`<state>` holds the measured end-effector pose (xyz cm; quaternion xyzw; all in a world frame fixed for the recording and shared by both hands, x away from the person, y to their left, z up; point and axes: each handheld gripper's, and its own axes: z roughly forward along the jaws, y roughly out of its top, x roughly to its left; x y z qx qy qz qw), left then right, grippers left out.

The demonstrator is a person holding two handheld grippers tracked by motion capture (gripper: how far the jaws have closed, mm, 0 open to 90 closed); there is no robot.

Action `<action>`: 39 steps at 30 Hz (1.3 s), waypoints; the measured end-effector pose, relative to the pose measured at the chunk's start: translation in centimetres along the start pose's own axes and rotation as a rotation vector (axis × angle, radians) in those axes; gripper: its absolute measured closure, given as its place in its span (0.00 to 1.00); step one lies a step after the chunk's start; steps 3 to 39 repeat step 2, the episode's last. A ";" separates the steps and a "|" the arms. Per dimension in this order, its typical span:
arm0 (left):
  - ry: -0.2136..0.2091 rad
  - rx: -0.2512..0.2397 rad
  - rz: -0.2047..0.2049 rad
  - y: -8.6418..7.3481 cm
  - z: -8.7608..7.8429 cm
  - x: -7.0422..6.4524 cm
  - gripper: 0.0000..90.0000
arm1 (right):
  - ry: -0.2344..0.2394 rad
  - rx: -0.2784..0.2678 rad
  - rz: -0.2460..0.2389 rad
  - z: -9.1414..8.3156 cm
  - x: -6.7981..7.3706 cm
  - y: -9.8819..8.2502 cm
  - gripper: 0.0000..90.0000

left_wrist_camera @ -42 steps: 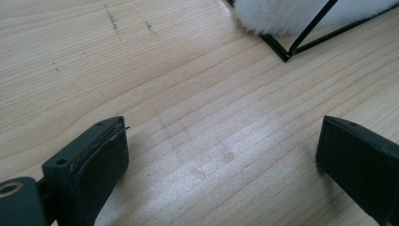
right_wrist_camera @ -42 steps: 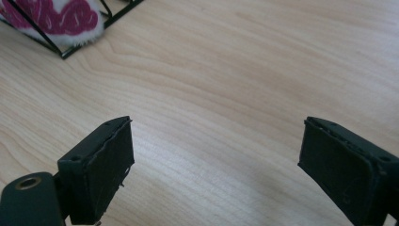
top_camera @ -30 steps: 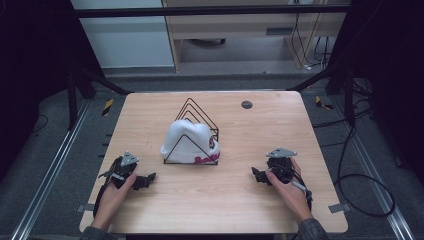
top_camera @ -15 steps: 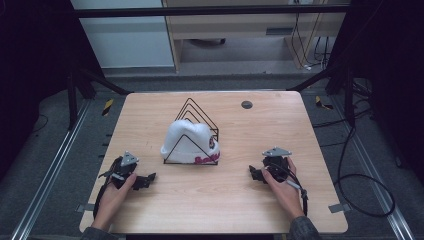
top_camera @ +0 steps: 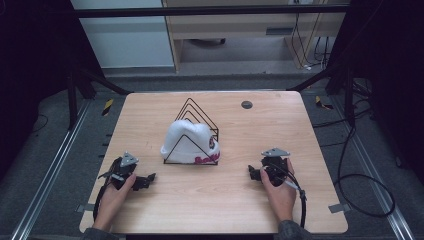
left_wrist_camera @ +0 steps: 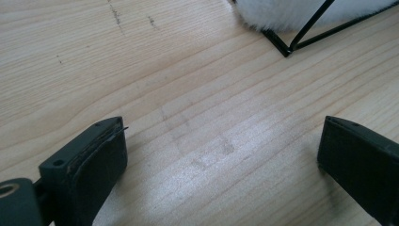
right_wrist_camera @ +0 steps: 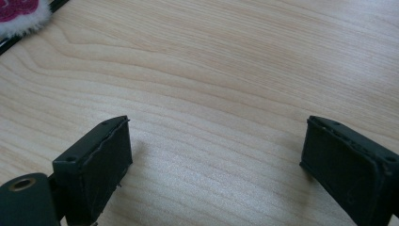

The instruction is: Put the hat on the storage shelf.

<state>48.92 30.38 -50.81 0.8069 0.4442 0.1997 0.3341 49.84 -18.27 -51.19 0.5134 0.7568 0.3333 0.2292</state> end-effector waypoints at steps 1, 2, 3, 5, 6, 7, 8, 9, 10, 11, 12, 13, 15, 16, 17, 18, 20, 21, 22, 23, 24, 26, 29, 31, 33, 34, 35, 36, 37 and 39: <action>0.000 0.000 0.000 0.0 0.0 0.0 0.01 | 0.000 0.000 0.000 0.0 0.0 0.0 0.10; 0.001 0.000 0.000 0.0 0.0 0.0 0.01 | -0.005 0.001 0.003 0.0 0.0 0.0 0.10; 0.001 0.000 0.000 0.0 0.0 0.0 0.01 | -0.005 0.001 0.003 0.0 0.0 0.0 0.10; 0.001 0.000 0.000 0.0 0.0 0.0 0.01 | -0.005 0.001 0.003 0.0 0.0 0.0 0.10; 0.001 0.000 0.000 0.0 0.0 0.0 0.01 | -0.005 0.001 0.003 0.0 0.0 0.0 0.10; 0.001 0.000 0.000 0.0 0.0 0.0 0.01 | -0.005 0.001 0.003 0.0 0.0 0.0 0.10; 0.001 0.000 0.000 0.0 0.0 0.0 0.01 | -0.005 0.001 0.003 0.0 0.0 0.0 0.10; 0.001 0.000 0.000 0.0 0.0 0.0 0.01 | -0.005 0.001 0.003 0.0 0.0 0.0 0.10; 0.001 0.000 0.000 0.0 0.0 0.0 0.01 | -0.005 0.001 0.003 0.0 0.0 0.0 0.10; 0.001 0.000 0.000 0.0 0.0 0.0 0.01 | -0.005 0.001 0.003 0.0 0.0 0.0 0.10; 0.001 0.000 0.000 0.0 0.0 0.0 0.01 | -0.005 0.001 0.003 0.0 0.0 0.0 0.10; 0.001 0.000 0.000 0.0 0.0 0.0 0.01 | -0.005 0.001 0.003 0.0 0.0 0.0 0.10; 0.001 0.000 0.000 0.0 0.0 0.0 0.01 | -0.005 0.001 0.003 0.0 0.0 0.0 0.10; 0.001 0.000 0.000 0.0 0.0 0.0 0.01 | -0.005 0.001 0.003 0.0 0.0 0.0 0.10; 0.001 0.000 0.000 0.0 0.0 0.0 0.01 | -0.005 0.001 0.003 0.0 0.0 0.0 0.10; 0.001 0.000 0.000 0.0 0.0 0.0 0.01 | -0.005 0.001 0.003 0.0 0.0 0.0 0.10; 0.001 0.000 0.000 0.0 0.0 0.0 0.01 | -0.005 0.001 0.003 0.0 0.0 0.0 0.10; 0.001 0.000 0.000 0.0 0.0 0.0 0.01 | -0.005 0.001 0.003 0.0 0.0 0.0 0.10; 0.001 0.000 0.000 0.0 0.0 0.0 0.01 | -0.005 0.001 0.003 0.0 0.0 0.0 0.10; 0.001 0.000 0.000 0.0 0.0 0.0 0.01 | -0.005 0.001 0.003 0.0 0.0 0.0 0.10; 0.001 0.000 0.000 0.0 0.0 0.0 0.01 | -0.005 0.001 0.003 0.0 0.0 0.0 0.10; 0.001 0.000 0.000 0.0 0.0 0.0 0.01 | -0.005 0.001 0.003 0.0 0.0 0.0 0.10; 0.001 0.000 0.000 0.0 0.0 0.0 0.01 | -0.005 0.001 0.003 0.0 0.0 0.0 0.10; 0.001 0.000 0.000 0.0 0.0 0.0 0.01 | -0.005 0.001 0.003 0.0 0.0 0.0 0.10; 0.001 0.000 0.000 0.0 0.0 0.0 0.01 | -0.005 0.001 0.003 0.0 0.0 0.0 0.10; 0.001 0.000 0.000 0.0 0.0 0.0 0.01 | -0.005 0.001 0.003 0.0 0.0 0.0 0.10; 0.001 0.000 0.000 0.0 0.0 0.0 0.01 | -0.005 0.001 0.003 0.0 0.0 0.0 0.10; 0.001 0.000 0.000 0.0 0.0 0.0 0.01 | -0.005 0.001 0.003 0.0 0.0 0.0 0.10; 0.001 0.000 0.000 0.0 0.0 0.0 0.01 | -0.005 0.001 0.003 0.0 0.0 0.0 0.10; 0.001 0.000 0.000 0.0 0.0 0.0 0.01 | -0.005 0.001 0.003 0.0 0.0 0.0 0.10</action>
